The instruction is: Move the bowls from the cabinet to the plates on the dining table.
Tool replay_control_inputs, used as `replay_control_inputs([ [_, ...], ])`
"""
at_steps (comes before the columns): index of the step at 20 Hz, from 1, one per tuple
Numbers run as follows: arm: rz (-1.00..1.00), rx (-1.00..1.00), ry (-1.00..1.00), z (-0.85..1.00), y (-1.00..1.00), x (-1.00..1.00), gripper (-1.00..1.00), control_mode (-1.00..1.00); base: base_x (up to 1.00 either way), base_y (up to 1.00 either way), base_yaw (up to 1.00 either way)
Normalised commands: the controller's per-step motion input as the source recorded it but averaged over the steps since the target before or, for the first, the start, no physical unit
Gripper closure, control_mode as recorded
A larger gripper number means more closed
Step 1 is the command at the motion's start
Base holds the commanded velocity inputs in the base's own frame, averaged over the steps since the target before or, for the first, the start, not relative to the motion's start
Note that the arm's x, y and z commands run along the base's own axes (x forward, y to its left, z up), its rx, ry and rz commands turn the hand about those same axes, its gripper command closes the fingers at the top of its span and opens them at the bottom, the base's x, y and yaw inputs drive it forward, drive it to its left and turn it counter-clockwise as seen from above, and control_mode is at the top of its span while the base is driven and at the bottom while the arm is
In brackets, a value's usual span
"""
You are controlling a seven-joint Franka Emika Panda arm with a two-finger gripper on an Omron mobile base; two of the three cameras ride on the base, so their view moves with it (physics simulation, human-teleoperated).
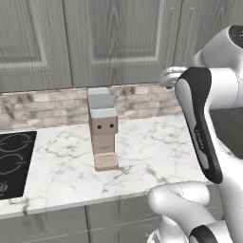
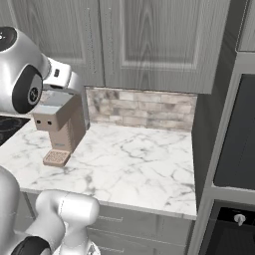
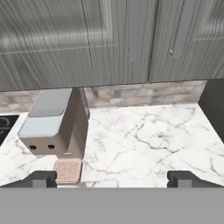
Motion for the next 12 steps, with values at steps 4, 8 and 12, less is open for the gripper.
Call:
replay_control_inputs([
  [4, 0.0, 0.02, 0.0, 0.12, 0.0, 0.29, -1.0, -1.0, 0.0, 0.0, 0.0],
  [8, 0.0, 0.0, 0.0, 0.17, 0.0, 0.13, -1.0, -1.0, 0.0, 0.0, 0.0],
  [12, 0.0, 0.0, 0.0, 0.27, -0.01, 0.0, -1.0, -1.0, 0.0, 0.0, 0.0],
])
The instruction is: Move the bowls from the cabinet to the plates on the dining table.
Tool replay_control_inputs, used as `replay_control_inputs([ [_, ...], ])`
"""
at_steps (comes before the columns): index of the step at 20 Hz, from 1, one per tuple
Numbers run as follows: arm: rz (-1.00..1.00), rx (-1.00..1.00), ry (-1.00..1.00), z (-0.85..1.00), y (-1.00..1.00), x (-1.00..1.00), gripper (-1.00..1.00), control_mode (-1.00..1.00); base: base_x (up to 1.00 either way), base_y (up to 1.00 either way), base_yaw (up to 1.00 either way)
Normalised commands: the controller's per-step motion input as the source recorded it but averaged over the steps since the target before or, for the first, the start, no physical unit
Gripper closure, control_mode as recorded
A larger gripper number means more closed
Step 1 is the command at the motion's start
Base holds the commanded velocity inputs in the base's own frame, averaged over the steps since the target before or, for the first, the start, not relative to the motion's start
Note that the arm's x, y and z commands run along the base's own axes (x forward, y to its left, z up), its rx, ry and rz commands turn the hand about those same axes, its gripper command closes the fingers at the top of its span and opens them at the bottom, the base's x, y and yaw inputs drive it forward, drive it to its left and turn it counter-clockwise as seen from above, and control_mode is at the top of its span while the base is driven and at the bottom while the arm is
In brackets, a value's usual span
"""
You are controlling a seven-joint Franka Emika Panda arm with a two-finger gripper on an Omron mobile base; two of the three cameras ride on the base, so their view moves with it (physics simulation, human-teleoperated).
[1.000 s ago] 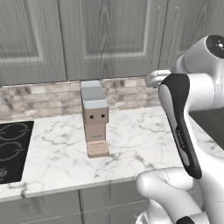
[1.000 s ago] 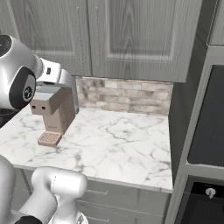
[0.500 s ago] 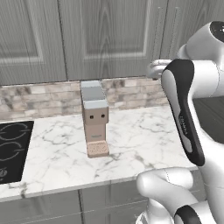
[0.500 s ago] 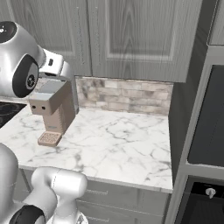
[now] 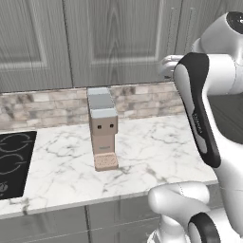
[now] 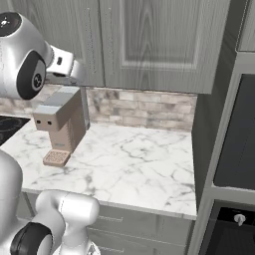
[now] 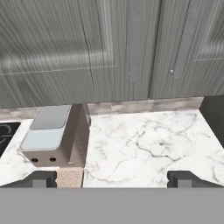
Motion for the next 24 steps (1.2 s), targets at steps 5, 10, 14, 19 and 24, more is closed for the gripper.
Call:
replay_control_inputs([
  [5, 0.0, 0.0, 0.0, 0.34, -0.04, 0.0, -1.0, -1.0, 0.0, 0.0, 0.0],
  [10, 0.0, 0.0, 0.0, 0.09, -0.17, 0.05, -1.0, -1.0, 0.0, 0.0, 0.0],
  [14, 0.0, 0.0, 0.0, 0.0, -0.35, 0.19, -1.0, -1.0, 0.0, 0.0, 0.0],
  [19, 0.0, 0.0, 0.0, 0.01, -0.18, 0.08, -1.0, -1.0, 0.0, 0.0, 0.0],
  [24, 0.0, 0.0, 0.0, 0.0, 0.0, 0.14, -1.0, -1.0, 0.0, 0.0, 0.0],
])
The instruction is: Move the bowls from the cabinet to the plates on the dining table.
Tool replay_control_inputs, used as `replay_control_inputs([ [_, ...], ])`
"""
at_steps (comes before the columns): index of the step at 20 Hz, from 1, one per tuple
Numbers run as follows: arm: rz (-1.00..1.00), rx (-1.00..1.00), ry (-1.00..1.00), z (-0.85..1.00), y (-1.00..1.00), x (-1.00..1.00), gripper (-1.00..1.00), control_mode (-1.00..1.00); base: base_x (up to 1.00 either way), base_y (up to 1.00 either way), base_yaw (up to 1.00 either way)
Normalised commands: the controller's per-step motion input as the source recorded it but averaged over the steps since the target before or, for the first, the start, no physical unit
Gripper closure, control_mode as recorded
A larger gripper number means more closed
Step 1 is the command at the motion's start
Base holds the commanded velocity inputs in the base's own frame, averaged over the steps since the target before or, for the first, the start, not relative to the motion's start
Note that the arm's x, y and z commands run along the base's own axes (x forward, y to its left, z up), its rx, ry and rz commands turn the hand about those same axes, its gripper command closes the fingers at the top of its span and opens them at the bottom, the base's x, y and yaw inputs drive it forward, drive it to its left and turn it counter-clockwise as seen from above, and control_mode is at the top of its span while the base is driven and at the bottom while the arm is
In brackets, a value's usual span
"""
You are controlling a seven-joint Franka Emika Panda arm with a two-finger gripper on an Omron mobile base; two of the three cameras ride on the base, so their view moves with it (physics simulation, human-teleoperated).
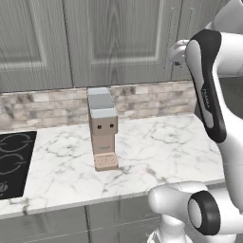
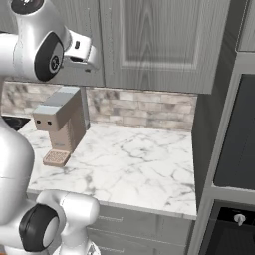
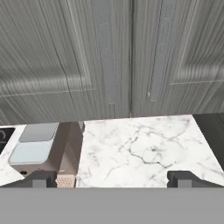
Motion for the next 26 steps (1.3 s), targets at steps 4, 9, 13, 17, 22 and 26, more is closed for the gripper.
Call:
replay_control_inputs([
  [4, 0.0, 0.0, 0.0, 0.0, 0.0, 0.27, -1.0, -1.0, 0.0, 0.0, 0.0],
  [9, 0.0, -0.01, -0.01, 0.0, 0.0, 0.45, -1.0, -1.0, 0.0, 0.0, 0.0],
  [13, 0.0, 0.0, 0.0, 0.01, 0.03, 0.4, -1.0, -1.0, 0.0, 0.0, 0.0],
  [17, 0.0, 0.0, 0.0, 0.08, 0.05, 0.34, -1.0, -1.0, 0.0, 0.0, 0.0],
  [22, 0.0, 0.0, 0.0, 0.03, 0.02, 0.33, -1.0, -1.0, 0.0, 0.0, 0.0],
  [26, 0.0, 0.0, 0.0, 0.0, 0.0, 0.37, -1.0, -1.0, 0.0, 0.0, 0.0],
])
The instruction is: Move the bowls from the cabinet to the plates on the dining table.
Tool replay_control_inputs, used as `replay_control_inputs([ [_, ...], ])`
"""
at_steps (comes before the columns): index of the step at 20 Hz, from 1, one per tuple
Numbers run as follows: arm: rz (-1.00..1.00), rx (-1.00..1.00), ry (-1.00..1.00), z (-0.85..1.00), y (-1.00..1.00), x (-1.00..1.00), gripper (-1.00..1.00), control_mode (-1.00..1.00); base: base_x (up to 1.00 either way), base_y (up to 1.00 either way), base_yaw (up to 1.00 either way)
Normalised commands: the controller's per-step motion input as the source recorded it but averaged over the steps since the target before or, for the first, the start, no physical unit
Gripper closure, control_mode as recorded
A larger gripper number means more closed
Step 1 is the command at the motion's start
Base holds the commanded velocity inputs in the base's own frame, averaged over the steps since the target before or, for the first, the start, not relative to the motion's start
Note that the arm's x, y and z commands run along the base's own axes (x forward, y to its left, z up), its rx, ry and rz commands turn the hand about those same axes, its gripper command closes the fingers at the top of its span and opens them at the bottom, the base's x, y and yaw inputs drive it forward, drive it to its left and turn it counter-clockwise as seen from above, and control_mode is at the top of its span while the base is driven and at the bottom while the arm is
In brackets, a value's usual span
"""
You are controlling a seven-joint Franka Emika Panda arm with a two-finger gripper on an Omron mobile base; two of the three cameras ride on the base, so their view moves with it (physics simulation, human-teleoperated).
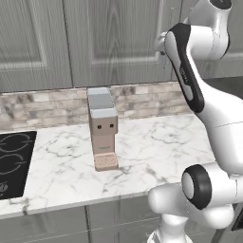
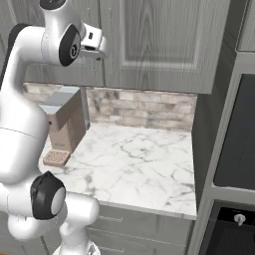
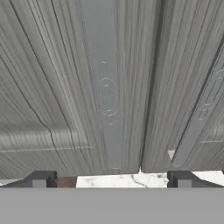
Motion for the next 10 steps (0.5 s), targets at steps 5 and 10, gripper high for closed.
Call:
replay_control_inputs([
  [5, 0.0, 0.0, 0.0, 0.0, 0.0, 0.27, -1.0, -1.0, 0.0, 0.0, 0.0],
  [10, 0.0, 0.0, 0.0, 0.0, 0.0, 0.23, -1.0, -1.0, 0.0, 0.0, 0.0],
])
